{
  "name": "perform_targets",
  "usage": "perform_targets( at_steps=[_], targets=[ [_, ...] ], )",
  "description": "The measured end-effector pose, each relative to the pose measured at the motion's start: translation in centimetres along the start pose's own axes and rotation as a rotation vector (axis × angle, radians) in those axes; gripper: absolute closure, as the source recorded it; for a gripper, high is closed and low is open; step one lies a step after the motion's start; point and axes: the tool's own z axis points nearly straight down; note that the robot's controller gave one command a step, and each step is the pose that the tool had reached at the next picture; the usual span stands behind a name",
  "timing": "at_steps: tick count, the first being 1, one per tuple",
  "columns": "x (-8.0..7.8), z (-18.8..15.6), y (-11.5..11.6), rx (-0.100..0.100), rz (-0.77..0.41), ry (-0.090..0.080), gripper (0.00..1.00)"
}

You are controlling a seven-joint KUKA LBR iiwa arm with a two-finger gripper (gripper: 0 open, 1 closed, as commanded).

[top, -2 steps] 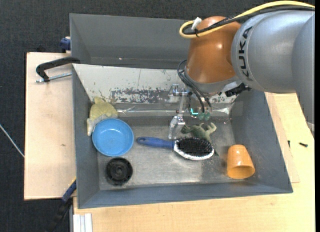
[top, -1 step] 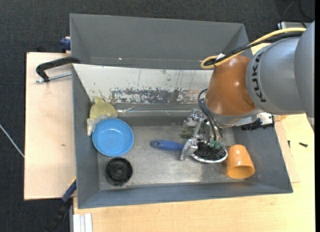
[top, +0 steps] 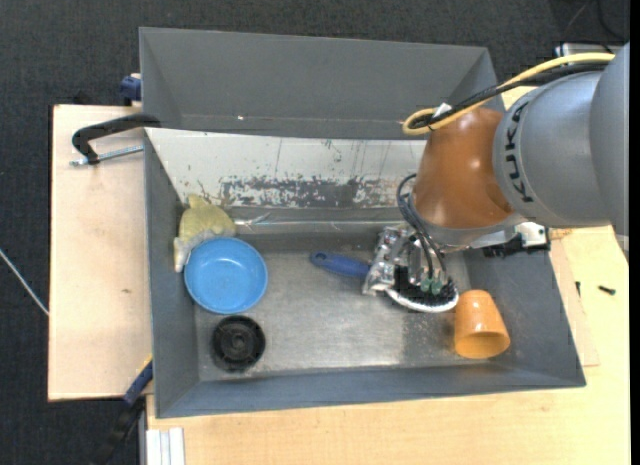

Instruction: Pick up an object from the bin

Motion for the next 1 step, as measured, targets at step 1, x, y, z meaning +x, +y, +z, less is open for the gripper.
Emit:
perform_targets(
  at_steps=[1],
  targets=[
    [-0.24, -12.64, -0.55, 0.002, 0.003, 0.004, 1.00]
  ],
)
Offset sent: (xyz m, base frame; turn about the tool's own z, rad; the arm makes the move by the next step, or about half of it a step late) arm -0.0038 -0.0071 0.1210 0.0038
